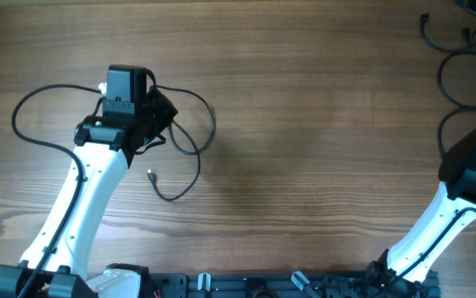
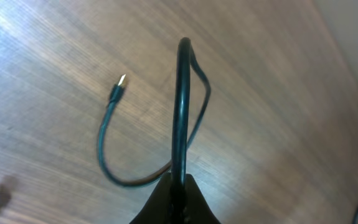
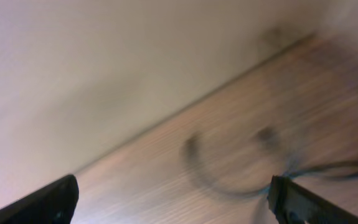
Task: Untangle cables
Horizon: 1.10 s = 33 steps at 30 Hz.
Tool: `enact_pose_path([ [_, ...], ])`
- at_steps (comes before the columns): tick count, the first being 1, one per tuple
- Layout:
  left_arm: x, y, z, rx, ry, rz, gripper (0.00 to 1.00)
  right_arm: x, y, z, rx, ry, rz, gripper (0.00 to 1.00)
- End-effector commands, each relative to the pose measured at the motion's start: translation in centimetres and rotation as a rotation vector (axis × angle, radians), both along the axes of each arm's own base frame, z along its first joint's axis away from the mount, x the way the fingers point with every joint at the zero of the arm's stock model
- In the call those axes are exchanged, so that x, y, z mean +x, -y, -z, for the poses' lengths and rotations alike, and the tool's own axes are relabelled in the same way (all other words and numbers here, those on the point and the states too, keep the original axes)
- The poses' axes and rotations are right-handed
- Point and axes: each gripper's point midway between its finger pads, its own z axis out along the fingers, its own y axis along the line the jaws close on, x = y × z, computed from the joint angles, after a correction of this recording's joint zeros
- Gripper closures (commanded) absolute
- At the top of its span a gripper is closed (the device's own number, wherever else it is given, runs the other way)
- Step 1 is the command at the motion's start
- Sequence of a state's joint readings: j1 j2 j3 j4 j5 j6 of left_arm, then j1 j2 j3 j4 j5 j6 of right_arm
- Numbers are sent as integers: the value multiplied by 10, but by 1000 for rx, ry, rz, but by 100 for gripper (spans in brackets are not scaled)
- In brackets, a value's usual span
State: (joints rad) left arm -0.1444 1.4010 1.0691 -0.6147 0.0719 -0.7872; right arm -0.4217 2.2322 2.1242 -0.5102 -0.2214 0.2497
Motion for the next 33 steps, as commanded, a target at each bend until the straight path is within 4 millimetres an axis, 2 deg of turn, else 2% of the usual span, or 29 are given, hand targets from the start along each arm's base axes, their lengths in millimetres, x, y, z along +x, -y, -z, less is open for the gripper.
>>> enact_pose_path([
  [1, 16, 16, -11, 5, 93, 67, 96, -15, -117, -76, 249, 152, -465, 0],
  [2, 22, 31, -20, -7, 149, 148, 96, -23, -149, -86, 311, 162, -572, 0],
  [4, 21, 48, -21, -26, 161, 200, 96, -32, -192, -91, 382, 144, -684, 0],
  [5, 18, 59, -18, -33, 151, 230, 96, -34, -211, -87, 404, 113, -709, 0],
  [7, 5, 101, -3, -79, 103, 334, 96, -42, -246, -69, 421, 11, -728, 0],
  [8, 2, 117, 3, -102, 85, 342, 80, -41, -251, -56, 385, -44, -679, 0],
  [9, 3, 132, 4, -131, 88, 344, 36, -38, -249, -41, 311, -104, -602, 0],
  [10, 4, 141, 3, -152, 99, 347, 2, -39, -250, -28, 256, -160, -545, 0],
  [12, 5, 147, -1, -163, 117, 352, 0, -47, -259, -14, 203, -239, -516, 0],
  [14, 8, 134, -9, -165, 125, 321, 0, -62, -283, -1, 157, -317, -575, 0],
  [19, 13, 57, -37, -230, 116, 141, 0, -90, -344, 9, 130, -405, -710, 0],
  [20, 9, 54, -38, -279, 95, 154, 0, -94, -356, 10, 123, -413, -732, 0],
  [21, 1, 60, -39, -322, 81, 233, 1, -96, -365, 11, 111, -416, -746, 0],
  [22, -8, 66, -35, -321, 65, 323, 5, -97, -370, 12, 93, -420, -750, 0],
  [24, -29, 61, -8, -203, -37, 369, 8, -96, -369, 13, 76, -424, -733, 0],
  [25, -49, 31, 25, 59, -180, 290, 3, -96, -368, 13, 78, -425, -731, 0],
  [27, -50, 21, 28, 139, -191, 257, 0, -98, -370, 14, 85, -431, -737, 0],
  [29, -41, 7, 24, 107, -175, 140, 0, -105, -381, 15, 96, -445, -767, 0],
  [33, -33, -66, 24, 64, -192, -121, 0, -129, -436, 34, 51, -472, -919, 1],
])
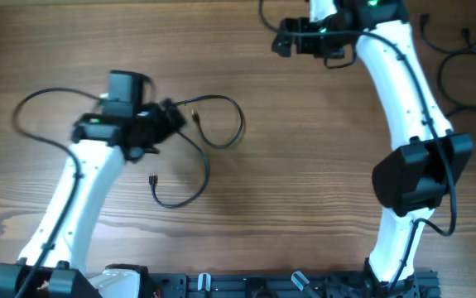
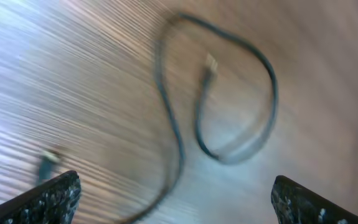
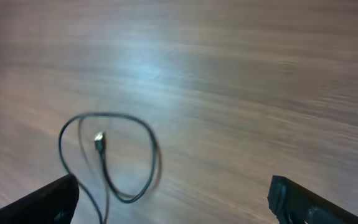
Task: Untangle cables
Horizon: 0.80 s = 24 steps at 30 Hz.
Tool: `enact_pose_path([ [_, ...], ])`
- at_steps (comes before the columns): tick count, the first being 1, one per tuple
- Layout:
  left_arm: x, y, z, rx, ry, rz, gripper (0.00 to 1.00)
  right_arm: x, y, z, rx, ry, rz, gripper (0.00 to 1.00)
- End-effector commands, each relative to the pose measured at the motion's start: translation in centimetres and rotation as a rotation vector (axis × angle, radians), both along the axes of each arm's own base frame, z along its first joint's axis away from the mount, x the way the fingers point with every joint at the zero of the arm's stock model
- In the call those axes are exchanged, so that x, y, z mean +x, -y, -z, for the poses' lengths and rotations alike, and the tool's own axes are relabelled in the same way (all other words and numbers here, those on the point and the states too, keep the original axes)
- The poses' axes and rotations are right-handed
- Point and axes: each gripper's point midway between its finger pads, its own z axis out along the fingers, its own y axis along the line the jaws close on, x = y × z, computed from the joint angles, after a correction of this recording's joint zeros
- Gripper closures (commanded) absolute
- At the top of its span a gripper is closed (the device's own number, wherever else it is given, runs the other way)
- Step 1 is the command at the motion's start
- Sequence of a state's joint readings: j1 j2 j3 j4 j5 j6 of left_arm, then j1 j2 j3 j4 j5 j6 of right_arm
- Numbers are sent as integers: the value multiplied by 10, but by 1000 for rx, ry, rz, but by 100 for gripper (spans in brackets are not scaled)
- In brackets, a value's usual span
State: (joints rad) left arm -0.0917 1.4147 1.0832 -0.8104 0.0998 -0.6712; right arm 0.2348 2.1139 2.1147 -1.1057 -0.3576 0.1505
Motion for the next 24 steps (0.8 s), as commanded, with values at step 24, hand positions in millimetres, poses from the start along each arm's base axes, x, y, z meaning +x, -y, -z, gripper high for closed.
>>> enact_pose_path([
  [24, -50, -167, 12, -4, -132, -605, 0, -137, -243, 173, -26, 246, -358, 41],
])
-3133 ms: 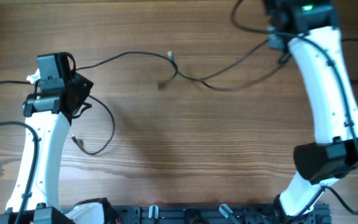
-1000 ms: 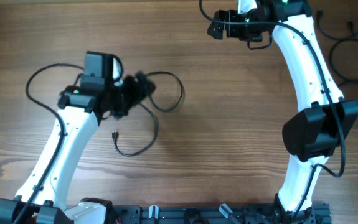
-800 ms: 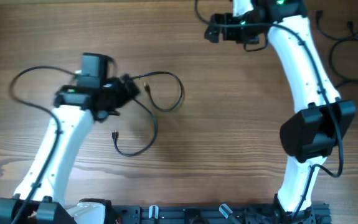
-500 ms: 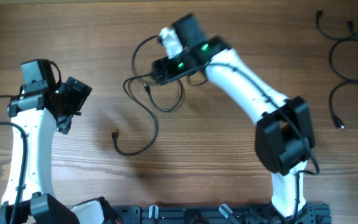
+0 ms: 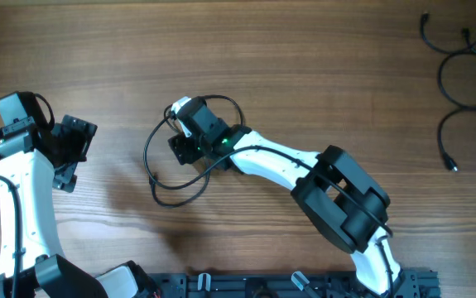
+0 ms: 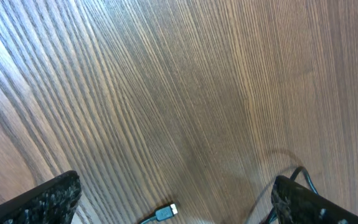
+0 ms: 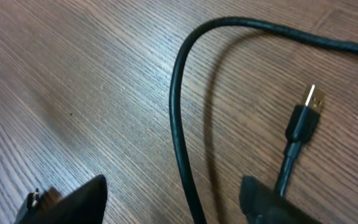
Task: Untangle cables
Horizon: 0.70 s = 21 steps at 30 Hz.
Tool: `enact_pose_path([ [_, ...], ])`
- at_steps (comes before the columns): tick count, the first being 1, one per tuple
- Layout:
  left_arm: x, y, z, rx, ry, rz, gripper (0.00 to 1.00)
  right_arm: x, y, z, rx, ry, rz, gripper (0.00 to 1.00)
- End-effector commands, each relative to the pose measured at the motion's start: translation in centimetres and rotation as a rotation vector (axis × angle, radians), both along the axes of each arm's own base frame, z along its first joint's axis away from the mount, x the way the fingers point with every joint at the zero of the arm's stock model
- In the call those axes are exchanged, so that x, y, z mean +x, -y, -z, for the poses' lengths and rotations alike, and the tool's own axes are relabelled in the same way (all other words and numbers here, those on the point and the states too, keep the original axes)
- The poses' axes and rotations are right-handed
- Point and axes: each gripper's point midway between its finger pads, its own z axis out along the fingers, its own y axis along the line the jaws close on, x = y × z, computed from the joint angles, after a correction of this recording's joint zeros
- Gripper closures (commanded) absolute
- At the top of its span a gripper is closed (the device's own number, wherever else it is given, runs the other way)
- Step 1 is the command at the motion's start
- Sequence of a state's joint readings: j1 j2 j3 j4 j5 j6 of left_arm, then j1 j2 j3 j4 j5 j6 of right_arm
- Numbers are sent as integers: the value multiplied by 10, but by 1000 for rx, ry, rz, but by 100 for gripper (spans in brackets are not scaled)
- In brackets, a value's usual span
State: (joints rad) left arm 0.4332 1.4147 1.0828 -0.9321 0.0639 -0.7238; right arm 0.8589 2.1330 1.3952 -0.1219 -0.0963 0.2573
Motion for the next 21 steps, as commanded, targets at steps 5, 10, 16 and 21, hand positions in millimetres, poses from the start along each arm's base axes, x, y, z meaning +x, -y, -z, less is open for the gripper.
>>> enact_pose_path([
  [5, -2, -2, 1, 3, -4, -19, 0, 1, 1, 27, 8, -60, 76, 65],
  [10, -2, -2, 1, 2, -5, -19, 0, 3, 0, 32, 13, -58, 78, 90],
  [16, 2, 4, 1, -9, 4, 2, 0, 41, 50, -149, 185, 150, 194, 96],
  [21, 36, 55, -8, -58, 114, 245, 2, 47, 235, -330, 324, 406, 499, 96],
])
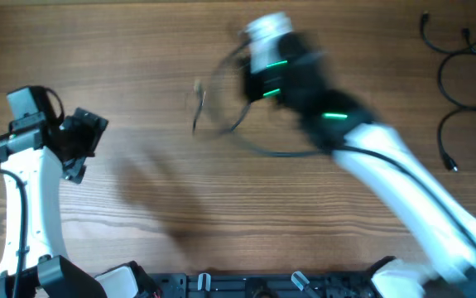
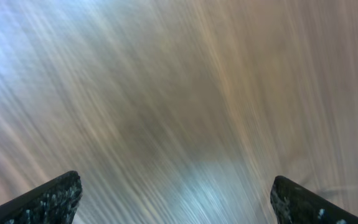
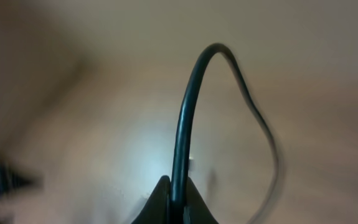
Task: Untangle cables
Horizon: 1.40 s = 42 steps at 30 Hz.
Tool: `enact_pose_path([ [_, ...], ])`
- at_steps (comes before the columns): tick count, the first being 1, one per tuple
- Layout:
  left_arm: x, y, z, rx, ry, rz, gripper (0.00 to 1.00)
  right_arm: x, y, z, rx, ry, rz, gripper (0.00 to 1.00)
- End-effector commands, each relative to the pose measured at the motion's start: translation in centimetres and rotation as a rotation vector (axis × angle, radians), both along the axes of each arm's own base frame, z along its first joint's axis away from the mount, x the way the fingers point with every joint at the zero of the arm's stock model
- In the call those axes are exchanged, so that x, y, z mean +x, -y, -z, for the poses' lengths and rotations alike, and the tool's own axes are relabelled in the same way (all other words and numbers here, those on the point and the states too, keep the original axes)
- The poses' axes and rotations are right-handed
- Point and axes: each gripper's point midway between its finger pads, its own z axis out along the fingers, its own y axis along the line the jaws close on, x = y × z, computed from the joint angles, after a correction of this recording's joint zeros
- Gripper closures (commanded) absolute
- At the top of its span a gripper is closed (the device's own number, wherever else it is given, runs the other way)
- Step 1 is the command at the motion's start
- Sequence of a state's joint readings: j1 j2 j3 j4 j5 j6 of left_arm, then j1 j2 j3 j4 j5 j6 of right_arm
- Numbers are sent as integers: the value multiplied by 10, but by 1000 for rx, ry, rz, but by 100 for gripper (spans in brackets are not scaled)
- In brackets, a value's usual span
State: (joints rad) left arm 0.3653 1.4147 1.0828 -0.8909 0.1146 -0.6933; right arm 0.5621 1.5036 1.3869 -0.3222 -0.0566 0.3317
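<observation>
A black cable (image 3: 182,124) rises from between the fingers of my right gripper (image 3: 177,186), which is shut on it, and arches over the wood. Overhead, the right arm (image 1: 304,83) is blurred at the far middle, with the cable (image 1: 258,147) trailing as a smeared loop to its left and below. At the left edge my left gripper (image 1: 79,141) stands open. The left wrist view shows its gripper (image 2: 175,190) over bare, blurred wood with nothing between the fingers.
More black cables (image 1: 453,74) lie in loops at the far right corner of the wooden table (image 1: 138,50). The arms' base rail (image 1: 287,285) runs along the near edge.
My right gripper was open, low over the cable left of the table's centre. Now it is shut on the cable and stands farther back and to the right. The left arm has barely moved.
My left gripper first held the cable up at the left while the right arm stood at the right edge. Then the left was open with the cable lying loose. Then the left stood at the left edge and the right hovered open over the cable, which it now holds.
</observation>
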Motion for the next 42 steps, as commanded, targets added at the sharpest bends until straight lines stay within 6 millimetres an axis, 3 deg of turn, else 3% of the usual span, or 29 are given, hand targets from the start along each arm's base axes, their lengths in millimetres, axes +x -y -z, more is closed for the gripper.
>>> enact_pose_path([
  [1, 26, 45, -8, -48, 93, 180, 1, -17, 129, -85, 44, 143, 251, 96],
  [2, 43, 77, -15, -47, 155, 276, 0, -42, 210, -118, 54, 213, 447, 96],
  [3, 47, 87, -17, -44, 171, 309, 0, -50, 232, -126, 54, 235, 505, 96],
  [5, 57, 113, -23, -39, 216, 386, 0, -72, 294, -137, 30, 270, 710, 96],
  [7, 62, 132, -27, -38, 248, 440, 0, -96, 364, -123, -30, 214, 1023, 96],
  [9, 59, 147, -26, -44, 242, 480, 0, -119, 421, -96, 49, 115, 1345, 96],
  [13, 54, 171, -26, -52, 239, 549, 0, -97, 473, -49, 17, -25, 1438, 96],
  [16, 51, 186, -26, -56, 240, 590, 0, -71, 505, 19, -27, -223, 1475, 96],
  [20, 51, 189, -26, -55, 242, 599, 0, -57, 533, 115, -71, -487, 1497, 96],
  [21, 51, 189, -26, -55, 242, 599, 0, -57, 532, 132, -79, -542, 1488, 96],
  [22, 51, 189, -26, -55, 242, 599, 0, -56, 529, 144, -76, -584, 1471, 76],
  [23, 51, 189, -26, -55, 242, 599, 0, -55, 523, 155, -56, -625, 1439, 39],
  [24, 51, 189, -27, -55, 244, 599, 0, -50, 515, 158, -19, -639, 1393, 20],
  [26, 53, 190, -28, -54, 254, 601, 0, -45, 504, 151, 34, -626, 1342, 6],
  [28, 56, 191, -30, -51, 268, 602, 0, -33, 482, 128, 93, -569, 1196, 3],
  [29, 58, 191, -31, -50, 281, 602, 0, -20, 461, 112, 132, -516, 1046, 3],
  [31, 60, 191, -33, -43, 291, 600, 0, -4, 411, 73, 156, -383, 726, 3],
  [33, 59, 190, -32, -42, 285, 600, 0, -5, 351, 40, 92, -281, 482, 3],
  [36, 57, 187, -29, -21, 269, 606, 0, -20, 263, 5, -76, -140, 198, 0],
  [38, 56, 186, -28, -21, 261, 605, 0, -42, 208, -24, -111, -42, 62, 0],
  [40, 56, 186, -28, -21, 262, 605, 0, -64, 181, -48, -114, 37, -9, 0],
  [42, 56, 186, -28, -21, 262, 605, 0, -87, 173, -70, -63, 73, -3, 0],
])
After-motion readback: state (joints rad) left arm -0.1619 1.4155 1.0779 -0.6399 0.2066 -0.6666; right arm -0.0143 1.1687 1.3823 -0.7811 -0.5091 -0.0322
